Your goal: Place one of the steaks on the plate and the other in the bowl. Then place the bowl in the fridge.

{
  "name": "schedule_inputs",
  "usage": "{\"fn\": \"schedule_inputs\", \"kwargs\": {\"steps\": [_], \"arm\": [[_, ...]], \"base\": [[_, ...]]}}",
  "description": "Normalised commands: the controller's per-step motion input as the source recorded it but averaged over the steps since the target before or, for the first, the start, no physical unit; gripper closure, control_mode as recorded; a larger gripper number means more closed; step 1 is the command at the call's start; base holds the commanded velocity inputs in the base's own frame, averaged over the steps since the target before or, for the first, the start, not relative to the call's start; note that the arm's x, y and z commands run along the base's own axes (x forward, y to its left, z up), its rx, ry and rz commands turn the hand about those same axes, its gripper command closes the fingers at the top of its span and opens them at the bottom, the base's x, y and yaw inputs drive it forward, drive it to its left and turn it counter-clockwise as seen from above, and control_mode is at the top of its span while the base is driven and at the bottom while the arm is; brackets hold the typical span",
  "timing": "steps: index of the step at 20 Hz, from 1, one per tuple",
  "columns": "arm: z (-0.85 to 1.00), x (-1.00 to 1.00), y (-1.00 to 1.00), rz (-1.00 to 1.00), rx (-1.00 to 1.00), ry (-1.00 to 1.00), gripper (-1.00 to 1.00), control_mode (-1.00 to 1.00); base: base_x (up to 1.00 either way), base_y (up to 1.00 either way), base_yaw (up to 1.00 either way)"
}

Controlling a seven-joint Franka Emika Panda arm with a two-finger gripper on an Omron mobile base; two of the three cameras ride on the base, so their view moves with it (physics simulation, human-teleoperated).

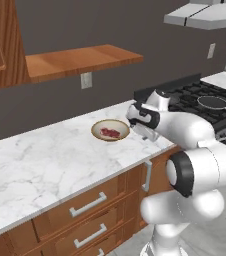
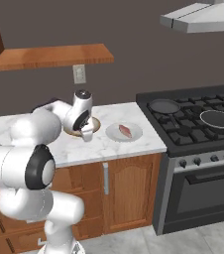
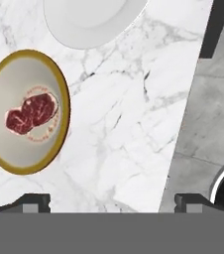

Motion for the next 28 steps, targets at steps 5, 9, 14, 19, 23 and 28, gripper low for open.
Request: {"fn": "schedule_inputs", "kwargs": {"steps": [5,9,14,19,23,28], "arm": [[-0.23,0.65,0.00,0.00,0.00,0.02,-1.00,-1.00],[-0.37,0.55,0.00,0.00,0.00,0.00,-1.00,-1.00],[-0.46,0.49,0.00,0.00,0.00,0.00,-1.00,-1.00],[-0.45,0.29,0.00,0.00,0.00,0.00,-1.00,-1.00],[-0.05,0.21,0.05,0.00,0.00,0.00,-1.00,-1.00],[-0.04,0.32,0.10,0.00,0.00,0.00,-1.00,-1.00]], "base": [[0.00,0.00,0.00],[0.00,0.00,0.00],[0.00,0.00,0.00],[0.00,0.00,0.00],[0.00,0.00,0.00],[0.00,0.00,0.00]]}}
